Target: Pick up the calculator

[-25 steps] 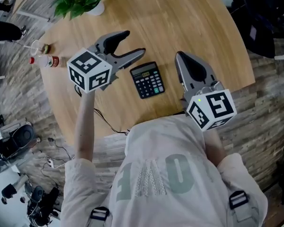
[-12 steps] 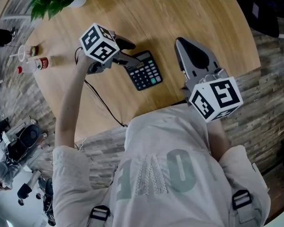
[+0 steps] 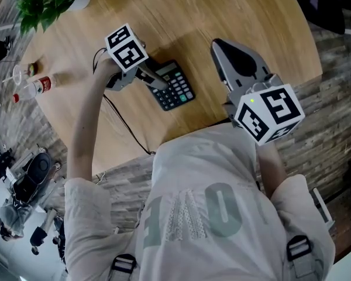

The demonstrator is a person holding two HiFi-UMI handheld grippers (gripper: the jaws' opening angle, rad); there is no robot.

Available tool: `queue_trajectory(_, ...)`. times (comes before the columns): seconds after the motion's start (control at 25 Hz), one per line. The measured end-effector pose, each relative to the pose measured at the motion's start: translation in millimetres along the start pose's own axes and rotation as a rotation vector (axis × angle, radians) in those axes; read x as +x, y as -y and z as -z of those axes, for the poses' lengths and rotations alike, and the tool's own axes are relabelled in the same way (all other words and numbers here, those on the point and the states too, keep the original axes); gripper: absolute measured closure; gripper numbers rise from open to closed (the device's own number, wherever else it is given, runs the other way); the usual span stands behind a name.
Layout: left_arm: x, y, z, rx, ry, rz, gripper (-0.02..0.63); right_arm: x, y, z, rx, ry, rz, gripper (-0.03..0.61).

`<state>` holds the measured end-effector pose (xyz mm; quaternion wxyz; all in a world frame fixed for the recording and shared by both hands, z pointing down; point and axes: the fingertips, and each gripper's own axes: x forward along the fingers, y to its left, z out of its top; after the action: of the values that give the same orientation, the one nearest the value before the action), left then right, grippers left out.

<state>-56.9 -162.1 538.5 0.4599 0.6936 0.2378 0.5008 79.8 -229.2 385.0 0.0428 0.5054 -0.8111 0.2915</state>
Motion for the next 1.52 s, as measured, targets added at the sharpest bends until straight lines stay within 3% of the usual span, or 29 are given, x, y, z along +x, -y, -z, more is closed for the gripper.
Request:
queue_trajectory(0.36, 7.3, -2.8, 3.1, -0.06, -0.049, 0.072, 0.321, 9.6, 2.9, 3.2, 0.005, -0.022, -0.009, 0.56)
queue_trajectory(0.6, 9.4, -19.9, 8.2, 0.012, -0.127, -0.051, 0.481, 15.6, 1.3, 2.7, 0.002, -0.027, -0.02, 0.56)
queue_trajectory(0.92, 9.8, -21.6, 8.7, 0.031, -0.152, -0.081, 0.489, 16.9, -2.5, -0.8, -0.012, -0.02, -0.032, 0.56)
queue_trajectory(1.08, 9.9, -15.6, 7.2, 0.106, -0.147, -0.12, 0.492, 14.2, -5.1, -2.2, -0.023, -0.019, -0.035, 0.56)
queue_trajectory(1.32, -0.9, 6.9, -1.3, 0.287, -0.118, -0.281, 0.497, 3.0, -8.5, -5.7, -0.065, -0.023, -0.027, 0.56)
queue_trajectory(1.52, -36.9, 24.7, -23.2, 0.377, 0.059, -0.465, 0.497, -6.2, -22.3, -15.1, -0.094, 0.002, -0.044, 0.56)
